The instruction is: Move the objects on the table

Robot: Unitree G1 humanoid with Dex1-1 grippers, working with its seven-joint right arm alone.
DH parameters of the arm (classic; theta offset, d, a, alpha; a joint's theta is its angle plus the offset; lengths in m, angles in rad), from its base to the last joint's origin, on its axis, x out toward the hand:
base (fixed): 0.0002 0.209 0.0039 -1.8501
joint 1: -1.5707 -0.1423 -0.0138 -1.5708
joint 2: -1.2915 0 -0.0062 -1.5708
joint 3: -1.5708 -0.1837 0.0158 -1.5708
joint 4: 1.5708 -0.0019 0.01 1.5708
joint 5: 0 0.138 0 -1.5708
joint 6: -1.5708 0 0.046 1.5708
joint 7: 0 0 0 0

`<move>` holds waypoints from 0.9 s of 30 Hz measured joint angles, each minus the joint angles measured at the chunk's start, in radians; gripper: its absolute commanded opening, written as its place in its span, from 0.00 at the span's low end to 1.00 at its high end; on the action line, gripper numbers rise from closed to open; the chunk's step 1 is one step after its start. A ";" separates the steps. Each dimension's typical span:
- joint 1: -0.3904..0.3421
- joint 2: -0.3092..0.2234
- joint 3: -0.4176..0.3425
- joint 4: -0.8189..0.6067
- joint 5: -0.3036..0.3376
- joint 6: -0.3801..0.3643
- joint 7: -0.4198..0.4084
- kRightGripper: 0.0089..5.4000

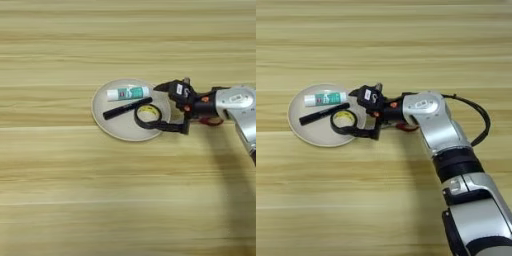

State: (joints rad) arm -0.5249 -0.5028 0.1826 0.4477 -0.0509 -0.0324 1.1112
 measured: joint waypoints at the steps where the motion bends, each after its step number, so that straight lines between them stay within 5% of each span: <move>1: 0.004 0.001 0.000 -0.002 0.000 0.004 -0.004 0.99; 27: 0.030 0.029 -0.023 -0.167 0.026 0.266 -0.076 0.99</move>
State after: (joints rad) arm -0.4949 -0.4739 0.1592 0.2804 -0.0249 0.2341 1.0351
